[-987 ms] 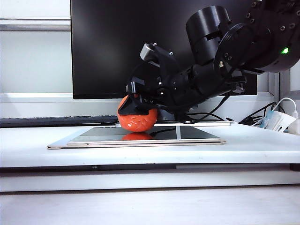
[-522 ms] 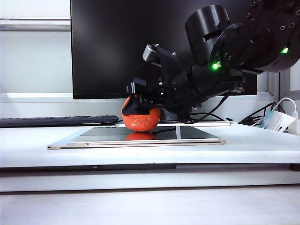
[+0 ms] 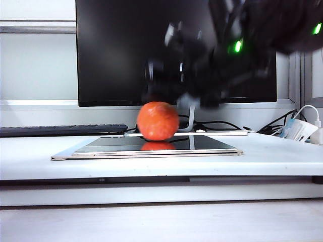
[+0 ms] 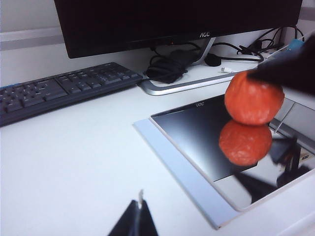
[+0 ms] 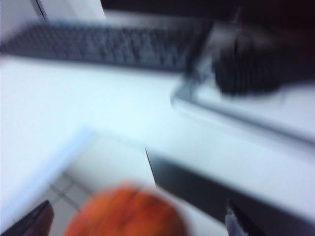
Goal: Place the orange on the center of the mirror.
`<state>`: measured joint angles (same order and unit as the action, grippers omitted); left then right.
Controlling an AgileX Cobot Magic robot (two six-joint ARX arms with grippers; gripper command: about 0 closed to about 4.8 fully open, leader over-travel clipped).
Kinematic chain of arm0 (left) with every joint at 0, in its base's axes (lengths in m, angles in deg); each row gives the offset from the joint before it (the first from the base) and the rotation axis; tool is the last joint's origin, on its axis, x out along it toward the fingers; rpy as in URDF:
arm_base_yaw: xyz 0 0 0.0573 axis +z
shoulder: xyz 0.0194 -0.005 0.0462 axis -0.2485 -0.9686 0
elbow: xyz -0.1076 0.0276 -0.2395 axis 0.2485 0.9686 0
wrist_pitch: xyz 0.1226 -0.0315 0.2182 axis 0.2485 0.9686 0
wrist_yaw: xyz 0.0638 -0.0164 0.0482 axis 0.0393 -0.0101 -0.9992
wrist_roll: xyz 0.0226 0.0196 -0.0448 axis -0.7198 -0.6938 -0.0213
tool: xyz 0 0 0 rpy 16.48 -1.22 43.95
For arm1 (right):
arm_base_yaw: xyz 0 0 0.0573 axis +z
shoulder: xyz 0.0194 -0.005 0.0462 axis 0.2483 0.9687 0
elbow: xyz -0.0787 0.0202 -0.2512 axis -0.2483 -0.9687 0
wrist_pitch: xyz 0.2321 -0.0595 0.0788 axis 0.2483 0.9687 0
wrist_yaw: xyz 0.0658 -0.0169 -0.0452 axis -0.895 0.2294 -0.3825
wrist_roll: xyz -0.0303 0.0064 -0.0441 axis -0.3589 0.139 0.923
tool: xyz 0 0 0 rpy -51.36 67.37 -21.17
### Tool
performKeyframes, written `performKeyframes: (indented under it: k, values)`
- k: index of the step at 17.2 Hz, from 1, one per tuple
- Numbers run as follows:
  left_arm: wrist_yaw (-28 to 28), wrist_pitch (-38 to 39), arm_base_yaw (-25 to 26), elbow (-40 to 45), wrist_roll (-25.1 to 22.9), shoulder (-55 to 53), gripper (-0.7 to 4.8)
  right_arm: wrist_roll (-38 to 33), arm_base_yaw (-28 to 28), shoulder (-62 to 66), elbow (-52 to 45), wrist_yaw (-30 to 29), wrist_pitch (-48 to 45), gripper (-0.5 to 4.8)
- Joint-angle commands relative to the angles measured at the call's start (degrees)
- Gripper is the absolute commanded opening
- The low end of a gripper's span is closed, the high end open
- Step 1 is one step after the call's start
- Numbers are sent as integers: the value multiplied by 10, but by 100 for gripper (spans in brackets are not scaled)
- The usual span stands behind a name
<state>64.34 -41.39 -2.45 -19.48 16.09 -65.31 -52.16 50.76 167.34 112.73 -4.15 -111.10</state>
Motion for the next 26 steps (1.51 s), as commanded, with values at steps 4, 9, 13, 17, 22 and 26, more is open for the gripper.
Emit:
performKeyframes:
  k: [4,9,13,17,22,26]
  values:
    - [3,-7,2,-1,-2,0,-5,0,-1,-108,2,-12,-15,479]
    - [8,-7,100,-1,-2,0,-5,21,-6,-329,2,-31,-19,-5]
    - [2,-7,186,-1,-2,0,-5,48,-21,-512,2,0,133,-5]
    - [4,-7,186,-1,-2,0,-5,59,-21,-641,2,102,330,-4]
    - [4,-7,186,-1,-2,0,-5,58,-20,-740,2,106,466,-4]
    - [4,-7,186,-1,-2,0,-5,58,-20,-804,2,106,537,-4]
